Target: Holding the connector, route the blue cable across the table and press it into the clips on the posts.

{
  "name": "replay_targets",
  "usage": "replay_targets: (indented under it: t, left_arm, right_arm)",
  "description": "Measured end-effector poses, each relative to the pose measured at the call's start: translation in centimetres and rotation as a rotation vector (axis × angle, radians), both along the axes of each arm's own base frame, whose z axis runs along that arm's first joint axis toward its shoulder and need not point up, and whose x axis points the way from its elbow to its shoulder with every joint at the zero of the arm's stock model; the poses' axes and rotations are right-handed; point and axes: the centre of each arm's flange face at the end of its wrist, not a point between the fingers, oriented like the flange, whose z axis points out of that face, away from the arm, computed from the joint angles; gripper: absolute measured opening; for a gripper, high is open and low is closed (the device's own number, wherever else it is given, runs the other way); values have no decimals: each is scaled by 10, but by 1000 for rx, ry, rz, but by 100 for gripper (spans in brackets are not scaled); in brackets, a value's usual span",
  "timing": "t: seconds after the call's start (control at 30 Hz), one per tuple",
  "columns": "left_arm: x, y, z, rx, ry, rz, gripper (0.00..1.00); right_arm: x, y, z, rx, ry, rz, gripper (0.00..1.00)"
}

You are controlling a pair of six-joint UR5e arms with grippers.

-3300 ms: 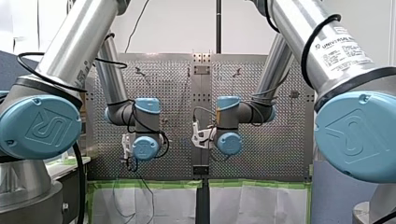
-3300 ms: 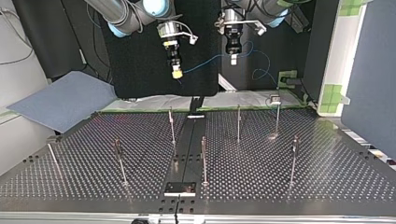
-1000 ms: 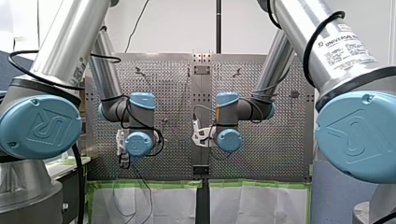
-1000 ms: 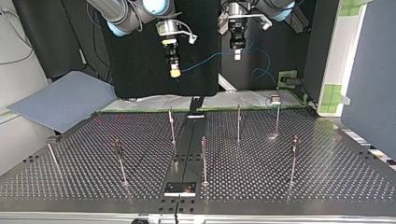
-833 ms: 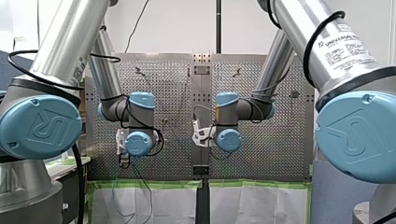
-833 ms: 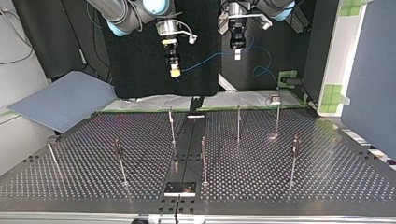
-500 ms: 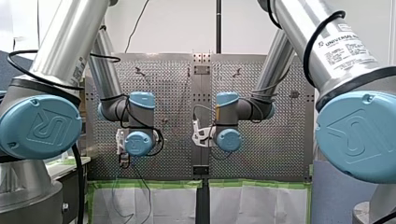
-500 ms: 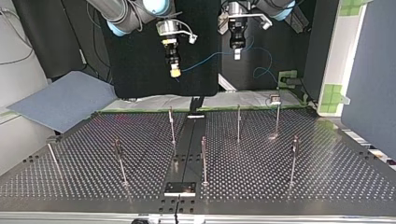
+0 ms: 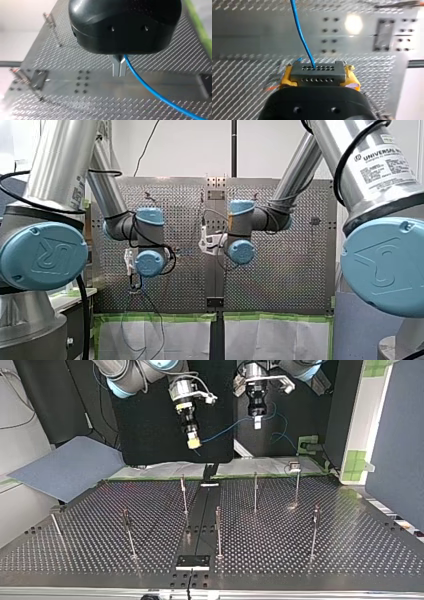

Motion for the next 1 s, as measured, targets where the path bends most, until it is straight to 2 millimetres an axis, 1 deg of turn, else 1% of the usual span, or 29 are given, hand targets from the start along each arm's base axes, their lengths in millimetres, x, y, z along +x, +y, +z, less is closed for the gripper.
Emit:
replay_targets:
  t: [0.1,0.17,0.5,0.67,0.87,1.0]
  left_arm:
    - [7,1,14,-17,-25,35,0]
    - [11,2,23,-25,-39,56,0]
    - [38,10,77,-41,-102,183,0]
    - [40,17,93,-36,-109,215,0]
    - [43,29,109,-19,-121,243,0]
    - [49,39,112,1,-111,248,0]
  right_arm:
    - [7,-2,14,-10,-22,28,0]
    - [12,-4,15,-6,-20,47,0]
    - [49,-10,-4,27,15,159,0]
    - [63,-8,-5,35,18,198,0]
    - [77,-7,9,32,16,224,0]
    - [86,-7,30,20,5,233,0]
